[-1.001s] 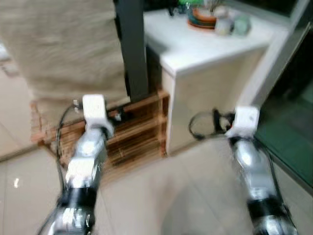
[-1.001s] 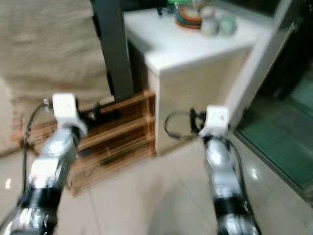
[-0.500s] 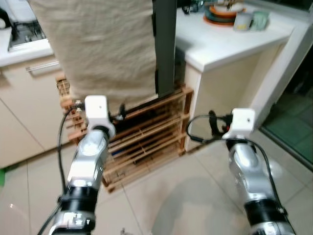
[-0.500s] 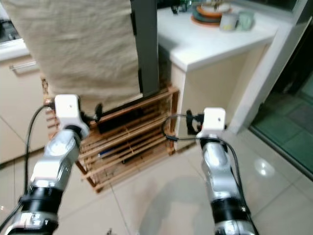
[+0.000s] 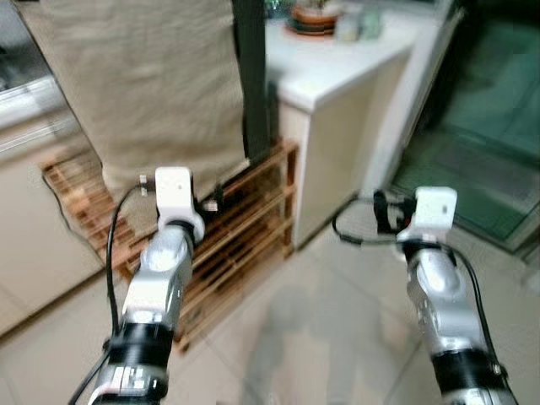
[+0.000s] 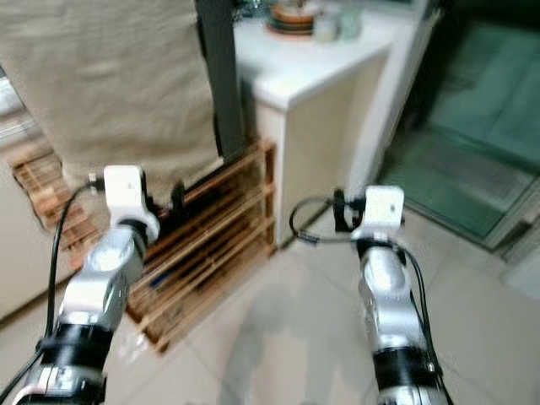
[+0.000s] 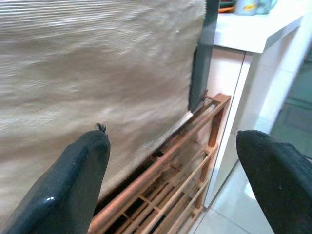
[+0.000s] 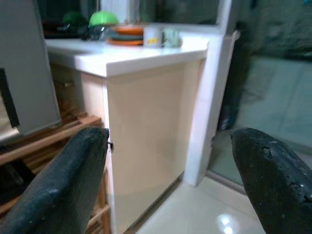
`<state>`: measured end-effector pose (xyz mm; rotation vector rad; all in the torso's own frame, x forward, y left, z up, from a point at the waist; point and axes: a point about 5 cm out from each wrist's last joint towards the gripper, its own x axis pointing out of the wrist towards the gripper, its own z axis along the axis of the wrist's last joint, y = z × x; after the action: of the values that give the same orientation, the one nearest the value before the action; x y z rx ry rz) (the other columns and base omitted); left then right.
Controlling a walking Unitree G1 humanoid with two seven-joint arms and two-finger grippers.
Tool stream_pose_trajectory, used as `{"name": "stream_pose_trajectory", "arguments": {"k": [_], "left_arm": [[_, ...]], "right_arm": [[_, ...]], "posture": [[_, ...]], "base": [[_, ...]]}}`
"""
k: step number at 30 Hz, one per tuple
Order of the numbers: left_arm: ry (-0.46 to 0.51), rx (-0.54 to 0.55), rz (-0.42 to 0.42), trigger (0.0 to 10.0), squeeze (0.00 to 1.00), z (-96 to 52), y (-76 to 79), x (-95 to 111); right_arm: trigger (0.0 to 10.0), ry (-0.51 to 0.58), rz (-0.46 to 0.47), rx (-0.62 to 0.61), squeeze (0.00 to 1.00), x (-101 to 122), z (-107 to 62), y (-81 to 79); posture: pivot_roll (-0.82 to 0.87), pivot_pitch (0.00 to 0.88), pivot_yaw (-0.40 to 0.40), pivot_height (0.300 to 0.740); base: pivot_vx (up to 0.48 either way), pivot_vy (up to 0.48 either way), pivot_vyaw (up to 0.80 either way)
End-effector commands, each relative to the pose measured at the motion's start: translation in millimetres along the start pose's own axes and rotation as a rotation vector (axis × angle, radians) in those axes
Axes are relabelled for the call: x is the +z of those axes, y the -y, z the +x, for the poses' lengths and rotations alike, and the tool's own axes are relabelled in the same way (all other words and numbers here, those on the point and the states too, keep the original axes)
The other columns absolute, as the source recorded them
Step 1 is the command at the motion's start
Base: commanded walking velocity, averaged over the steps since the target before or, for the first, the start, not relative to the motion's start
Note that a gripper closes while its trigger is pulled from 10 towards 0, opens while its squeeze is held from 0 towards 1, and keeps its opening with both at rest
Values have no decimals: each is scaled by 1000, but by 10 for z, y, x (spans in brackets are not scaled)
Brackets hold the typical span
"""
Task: Restocking fridge
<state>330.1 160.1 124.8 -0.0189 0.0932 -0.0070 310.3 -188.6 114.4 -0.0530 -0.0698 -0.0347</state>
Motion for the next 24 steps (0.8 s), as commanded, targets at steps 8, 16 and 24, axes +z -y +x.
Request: {"name": "stream_pose_trajectory", "arguments": {"k": [8,16,24], "left_arm": [[170,-95,-58,10000,0,-115,82,227],[186,-132,-65,10000,0,-178,146,240],[211,-282,-58,10000,0,-313,273,261]], "right_arm": [[10000,-2,19,11,0,-7,-16,-46],[10000,-8,25,12,0,-18,-15,-51],[10000,3,24,16,0,-14,-16,-50]], "posture": [[-56,0,59,740],[-49,0,55,740],[-47,0,51,740]], "base": [[0,473,-775],[0,452,-772],[0,197,-192]]}}
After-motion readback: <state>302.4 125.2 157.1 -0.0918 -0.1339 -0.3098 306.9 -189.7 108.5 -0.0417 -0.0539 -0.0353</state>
